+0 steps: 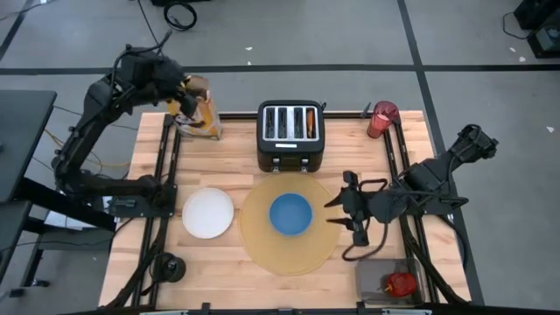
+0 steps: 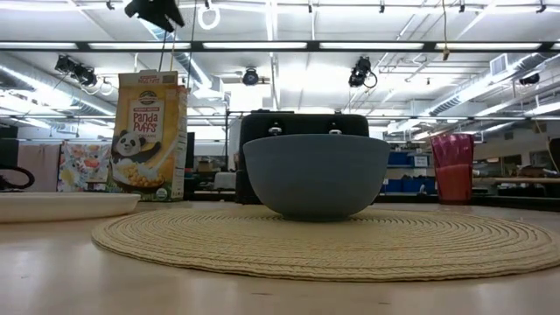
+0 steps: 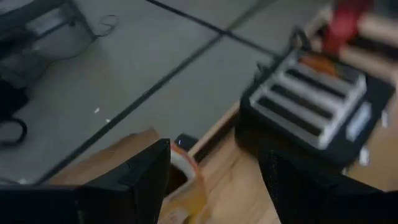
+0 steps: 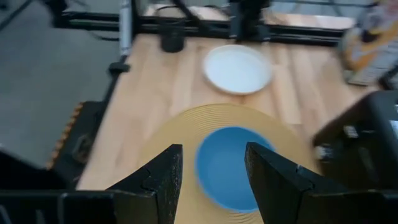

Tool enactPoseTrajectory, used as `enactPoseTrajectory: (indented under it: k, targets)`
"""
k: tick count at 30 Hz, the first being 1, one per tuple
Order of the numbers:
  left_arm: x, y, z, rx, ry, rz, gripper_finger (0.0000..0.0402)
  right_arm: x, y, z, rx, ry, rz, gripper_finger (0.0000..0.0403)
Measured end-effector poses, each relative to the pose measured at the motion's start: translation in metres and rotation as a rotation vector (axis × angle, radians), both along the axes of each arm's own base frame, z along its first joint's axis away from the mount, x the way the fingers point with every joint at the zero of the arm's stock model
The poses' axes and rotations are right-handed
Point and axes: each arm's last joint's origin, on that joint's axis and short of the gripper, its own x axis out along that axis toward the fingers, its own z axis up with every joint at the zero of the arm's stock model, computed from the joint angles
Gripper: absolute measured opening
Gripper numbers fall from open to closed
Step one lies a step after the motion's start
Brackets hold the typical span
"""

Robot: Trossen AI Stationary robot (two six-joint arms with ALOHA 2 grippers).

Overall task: Arrange a breakfast setting
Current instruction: Pour the cereal from the cereal box into the bowl

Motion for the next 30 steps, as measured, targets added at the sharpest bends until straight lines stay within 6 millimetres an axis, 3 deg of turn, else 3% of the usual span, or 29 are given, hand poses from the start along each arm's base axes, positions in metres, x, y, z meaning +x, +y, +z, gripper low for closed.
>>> enactPoseTrajectory:
  k: [7,18,30]
  targets:
    - [-0.005,0.017,-0.021,-0.028,0.28,-0.152,0.0247,0.009,-0.017,0.0,0.002,0.004,-0.065,0.0181]
    - [0.019,0.056,-0.053,-0.068,0.545,-0.214,0.0247,0.013,-0.025,0.0,0.014,0.015,-0.068,0.0181]
    - [0.03,0.066,-0.083,-0.262,0.719,-0.282,0.0236,0.013,-0.025,0.0,0.016,0.013,-0.08,0.0181]
